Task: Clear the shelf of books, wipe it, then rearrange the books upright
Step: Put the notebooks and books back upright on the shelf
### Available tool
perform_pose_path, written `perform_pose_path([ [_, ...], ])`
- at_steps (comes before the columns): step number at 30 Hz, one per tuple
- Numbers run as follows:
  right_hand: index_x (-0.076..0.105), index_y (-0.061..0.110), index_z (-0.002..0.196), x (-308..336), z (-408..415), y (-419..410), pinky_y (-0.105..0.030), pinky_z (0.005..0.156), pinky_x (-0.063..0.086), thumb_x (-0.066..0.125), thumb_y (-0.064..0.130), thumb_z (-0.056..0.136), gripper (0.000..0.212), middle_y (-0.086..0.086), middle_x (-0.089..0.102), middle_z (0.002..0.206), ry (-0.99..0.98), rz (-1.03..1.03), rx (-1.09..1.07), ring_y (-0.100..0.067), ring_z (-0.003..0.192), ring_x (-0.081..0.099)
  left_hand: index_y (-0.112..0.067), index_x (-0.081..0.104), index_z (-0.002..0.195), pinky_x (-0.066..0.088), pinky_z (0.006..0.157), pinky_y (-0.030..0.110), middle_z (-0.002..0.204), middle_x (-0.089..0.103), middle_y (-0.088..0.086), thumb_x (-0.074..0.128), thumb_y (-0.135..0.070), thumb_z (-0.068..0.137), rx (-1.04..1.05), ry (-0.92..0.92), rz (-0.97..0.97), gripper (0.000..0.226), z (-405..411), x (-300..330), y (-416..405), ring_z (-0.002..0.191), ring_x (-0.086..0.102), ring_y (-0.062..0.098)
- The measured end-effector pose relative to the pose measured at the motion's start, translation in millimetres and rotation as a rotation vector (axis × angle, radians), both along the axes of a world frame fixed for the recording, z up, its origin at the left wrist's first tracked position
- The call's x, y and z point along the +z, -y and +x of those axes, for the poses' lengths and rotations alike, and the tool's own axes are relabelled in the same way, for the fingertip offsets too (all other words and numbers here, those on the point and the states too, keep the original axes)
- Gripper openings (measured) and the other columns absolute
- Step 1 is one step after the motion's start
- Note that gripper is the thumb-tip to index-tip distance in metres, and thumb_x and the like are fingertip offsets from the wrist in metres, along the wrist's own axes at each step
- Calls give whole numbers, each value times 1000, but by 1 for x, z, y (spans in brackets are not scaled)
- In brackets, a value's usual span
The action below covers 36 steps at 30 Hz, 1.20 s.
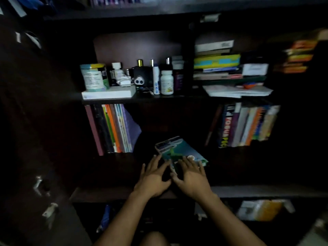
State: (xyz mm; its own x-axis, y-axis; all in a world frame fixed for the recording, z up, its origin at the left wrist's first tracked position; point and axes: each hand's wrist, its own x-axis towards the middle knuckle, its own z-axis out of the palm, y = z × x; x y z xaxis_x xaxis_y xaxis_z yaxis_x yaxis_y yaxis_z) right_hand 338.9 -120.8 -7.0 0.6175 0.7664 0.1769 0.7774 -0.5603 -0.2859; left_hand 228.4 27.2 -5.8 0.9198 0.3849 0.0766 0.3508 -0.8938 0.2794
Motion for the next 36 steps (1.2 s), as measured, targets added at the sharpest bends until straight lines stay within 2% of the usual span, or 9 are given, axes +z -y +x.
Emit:
perform_pose_path([
  [4, 33, 23, 154, 8, -4, 47, -46, 125, 2, 32, 77, 84, 88, 1, 22, 166, 21, -22, 44, -17, 155, 10, -37, 19, 156, 2, 126, 44, 167, -10, -18, 44, -64, 92, -176, 3, 43, 74, -4, -1, 17, 151, -18, 2],
  [8, 38, 25, 147, 6, -14, 87, -48, 123, 8, 44, 74, 75, 87, 2, 35, 155, 45, -15, 42, -20, 148, 24, -34, 31, 150, 14, 124, 50, 157, 31, -13, 46, -79, 74, -255, 102, 237, 90, -13, -5, 46, 148, 24, 15],
  [11, 40, 27, 142, 4, -16, 114, -46, 124, 10, 62, 55, 79, 73, 4, 40, 147, 48, -17, 95, -18, 142, 31, -25, 52, 142, 51, 97, 45, 127, 61, -3, 82, -55, 58, -262, 251, 436, 93, -12, -13, 77, 107, 56, 27],
  [14, 41, 21, 148, 13, -16, 140, -41, 126, 5, 67, 33, 84, 70, 3, 33, 160, 57, -76, 151, -13, 150, 21, -20, 70, 124, 54, 74, 41, 108, 65, 1, 88, -24, 53, -285, 471, 558, 73, -6, -17, 103, 91, 53, 29],
  [17, 51, 18, 146, 27, -14, 162, -38, 125, 16, 61, 21, 88, 58, 2, 41, 157, 18, 66, 207, -4, 146, 26, -26, 73, 116, 51, 69, 39, 99, 62, -1, 90, -32, 56, -311, 607, 545, 63, -3, -6, 110, 86, 57, 27],
  [22, 51, 22, 139, 67, 15, 176, -22, 110, 41, 74, 19, 90, 54, 12, 55, 137, 12, 751, -131, 2, 130, 49, -24, 69, 114, 49, 77, 32, 99, 62, -8, 68, -41, 88, -297, 893, 47, 30, 23, 49, 107, 89, 56, 18],
  [27, 52, 26, 130, 71, 42, 161, -25, 93, 55, 77, 28, 87, 50, 0, 64, 132, -666, 834, -234, -11, 116, 63, -38, 57, 110, 49, 74, 13, 103, 69, -16, 61, -33, 98, -260, 788, -725, 13, 47, 70, 114, 94, 67, -1],
  [32, 51, 26, 133, 46, 43, 133, -21, 89, 55, 78, 33, 88, 53, 11, 69, 121, -515, 873, -222, 0, 109, 66, -39, 26, 151, 42, 95, 22, 136, 54, -11, 47, -47, 102, -128, 590, -887, 54, 81, 40, 124, 119, 55, 7],
  [36, 49, 22, 118, 27, 45, 118, -12, 73, 52, 71, 34, 91, 37, 15, 66, 107, -391, 937, -372, 4, 96, 67, -37, 24, 152, 49, 103, 33, 140, 55, -8, 68, -61, 84, -162, 428, -800, 85, 104, 16, 103, 122, 58, 10],
])
